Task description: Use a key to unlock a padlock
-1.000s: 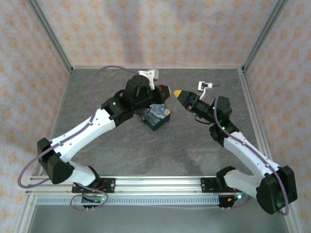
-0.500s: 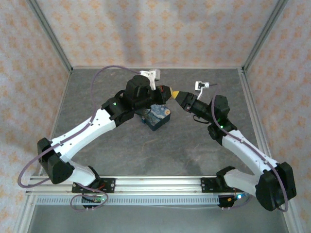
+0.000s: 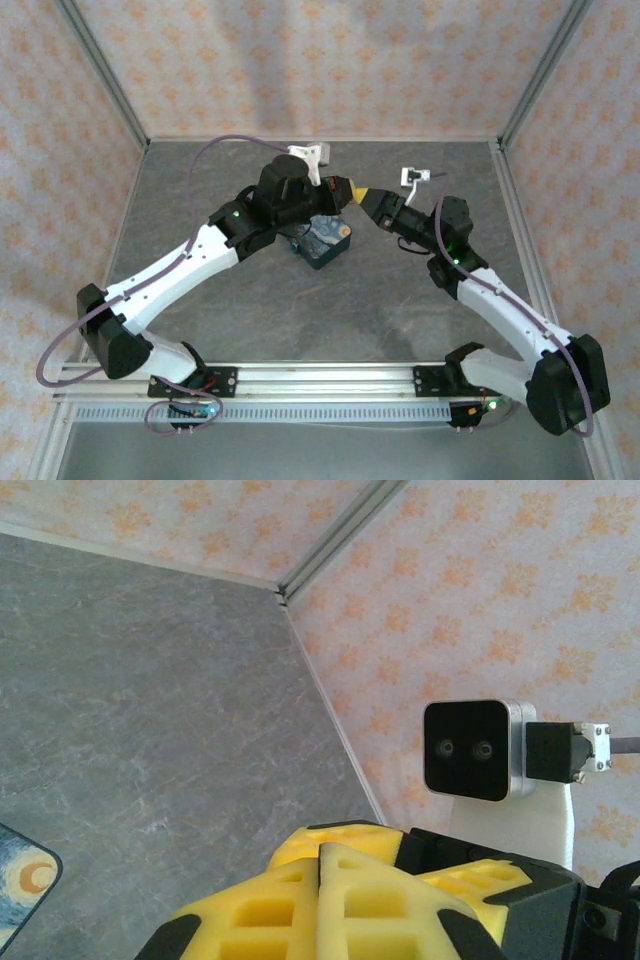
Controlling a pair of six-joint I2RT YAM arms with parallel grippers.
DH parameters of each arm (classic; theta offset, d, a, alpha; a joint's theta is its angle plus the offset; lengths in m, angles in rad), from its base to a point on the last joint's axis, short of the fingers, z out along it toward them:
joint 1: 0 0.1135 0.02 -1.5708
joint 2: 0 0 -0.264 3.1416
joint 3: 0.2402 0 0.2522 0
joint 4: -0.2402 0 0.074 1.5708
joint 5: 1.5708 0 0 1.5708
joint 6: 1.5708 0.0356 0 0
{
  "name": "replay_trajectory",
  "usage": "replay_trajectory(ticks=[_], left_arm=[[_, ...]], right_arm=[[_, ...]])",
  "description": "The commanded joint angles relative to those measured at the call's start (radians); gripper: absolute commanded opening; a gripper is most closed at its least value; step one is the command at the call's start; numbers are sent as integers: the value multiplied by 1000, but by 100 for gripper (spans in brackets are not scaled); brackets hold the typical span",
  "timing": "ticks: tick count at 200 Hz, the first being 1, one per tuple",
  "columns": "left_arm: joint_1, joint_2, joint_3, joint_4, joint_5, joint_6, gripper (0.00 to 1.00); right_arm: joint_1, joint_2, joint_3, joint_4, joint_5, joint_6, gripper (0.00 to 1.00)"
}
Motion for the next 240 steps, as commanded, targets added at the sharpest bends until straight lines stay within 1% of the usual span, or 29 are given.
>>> replay_trajectory(ticks=[1,33,50,81,114,137,153,172,190,204,240], left_arm=[[-12,-10,7,37,1,8,0],[-12,-15,3,36,-1,11,0],[-12,-16,-2,45,3,5,0],[-12,-21,-8,56,2,-3,0],[-14,-15,-3,57,9,-6,0],[-17,-10,-3,66,20,-9,0],[-20,-9,0,63,21,-6,0],[-21,-12,0,58,18,-3,0],[-20,-20,-3,51,12,0,0],[-21,-27,-7,46,7,2,0],[-20,-53,-25,35,-20,6,0]], right_arm=[[16,-44,-1,53,-18,-26,42],[17,-50,-4,52,-24,-24,41],[17,-50,-4,53,-26,-24,36],[22,-43,16,16,-37,-48,37],[32,-43,26,-21,-20,-71,37],[34,-36,37,-48,-11,-81,30],[34,-36,34,-46,2,-81,23],[32,-43,30,-51,24,-84,19],[28,-53,25,-57,51,-85,14],[23,-57,25,-58,61,-85,8],[13,-57,16,-53,66,-74,5]])
